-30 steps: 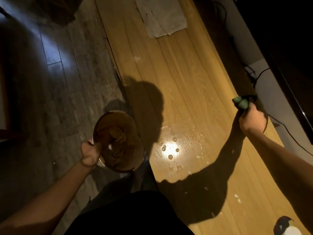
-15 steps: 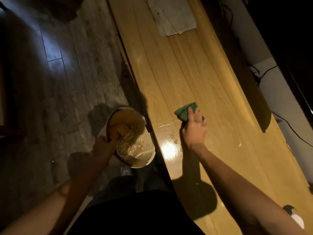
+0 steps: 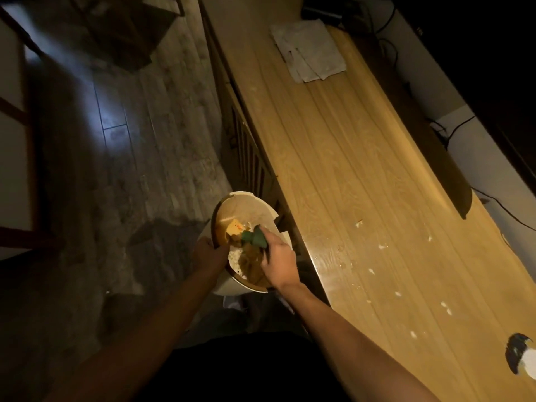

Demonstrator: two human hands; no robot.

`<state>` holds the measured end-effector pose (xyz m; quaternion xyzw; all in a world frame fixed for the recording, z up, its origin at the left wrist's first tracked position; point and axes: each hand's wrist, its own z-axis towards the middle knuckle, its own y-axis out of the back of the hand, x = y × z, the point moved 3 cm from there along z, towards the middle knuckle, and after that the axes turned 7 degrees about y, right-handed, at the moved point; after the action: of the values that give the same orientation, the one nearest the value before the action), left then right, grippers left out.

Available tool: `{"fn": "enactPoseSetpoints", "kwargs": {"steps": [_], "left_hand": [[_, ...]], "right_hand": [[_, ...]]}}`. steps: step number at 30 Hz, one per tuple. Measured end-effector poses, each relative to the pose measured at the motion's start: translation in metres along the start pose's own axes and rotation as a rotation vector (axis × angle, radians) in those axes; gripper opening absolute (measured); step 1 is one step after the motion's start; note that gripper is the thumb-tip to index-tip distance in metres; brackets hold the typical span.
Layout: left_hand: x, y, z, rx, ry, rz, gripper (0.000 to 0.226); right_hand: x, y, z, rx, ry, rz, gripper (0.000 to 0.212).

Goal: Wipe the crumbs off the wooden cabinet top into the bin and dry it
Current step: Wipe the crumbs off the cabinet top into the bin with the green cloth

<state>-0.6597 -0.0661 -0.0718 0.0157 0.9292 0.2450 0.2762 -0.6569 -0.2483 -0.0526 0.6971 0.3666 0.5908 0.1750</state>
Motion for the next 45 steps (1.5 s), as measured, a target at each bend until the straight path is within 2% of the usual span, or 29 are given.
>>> {"fn": "enactPoseSetpoints", "kwargs": {"steps": [5,14,17,20,23,25,28,32,35,39,45], "left_hand": [[0.001,-0.007,-0.012,-0.004,-0.012,0.024,0.017],[0.004,-0.025,-0.012,0.053,0.03,0.006,0.054],[0.004,-0.031,-0.008,0.063,-0.004,-0.022,0.049],[0.002,-0.031,-0.004,-0.06,-0.007,-0.016,0.031],[-0.002,-0.034,0.002,-0.195,0.036,0.021,0.032],[-0.005,-0.035,0.006,-0.221,0.04,0.021,0.036],[-0.008,-0.037,0.011,-0.246,0.015,-0.019,0.036],[-0.004,-0.041,0.02,-0.259,-0.014,-0.09,0.025],[0.002,-0.04,0.025,-0.277,0.041,-0.089,0.022],[0.004,-0.04,0.027,-0.27,0.059,-0.08,0.023],[0.0,-0.039,0.021,-0.244,0.04,-0.02,0.033]], "right_hand": [[-0.017,0.042,-0.013,-0.192,-0.004,0.061,0.057],[-0.105,0.164,-0.027,-0.48,-0.232,0.096,0.05],[-0.157,0.219,-0.023,-0.504,-0.353,0.045,0.049],[-0.208,0.271,-0.016,-0.538,-0.458,-0.004,0.049],[-0.254,0.314,0.001,-0.517,-0.55,-0.034,0.047],[-0.28,0.336,0.017,-0.497,-0.614,-0.094,0.037],[-0.309,0.35,0.041,-0.45,-0.728,-0.134,0.02],[-0.324,0.341,0.066,-0.484,-0.796,-0.117,0.036],[-0.318,0.329,0.077,-0.586,-0.771,-0.109,0.044],[-0.293,0.316,0.092,-0.602,-0.635,-0.18,0.045],[-0.224,0.264,0.111,-0.469,-0.314,-0.205,0.049]]}}
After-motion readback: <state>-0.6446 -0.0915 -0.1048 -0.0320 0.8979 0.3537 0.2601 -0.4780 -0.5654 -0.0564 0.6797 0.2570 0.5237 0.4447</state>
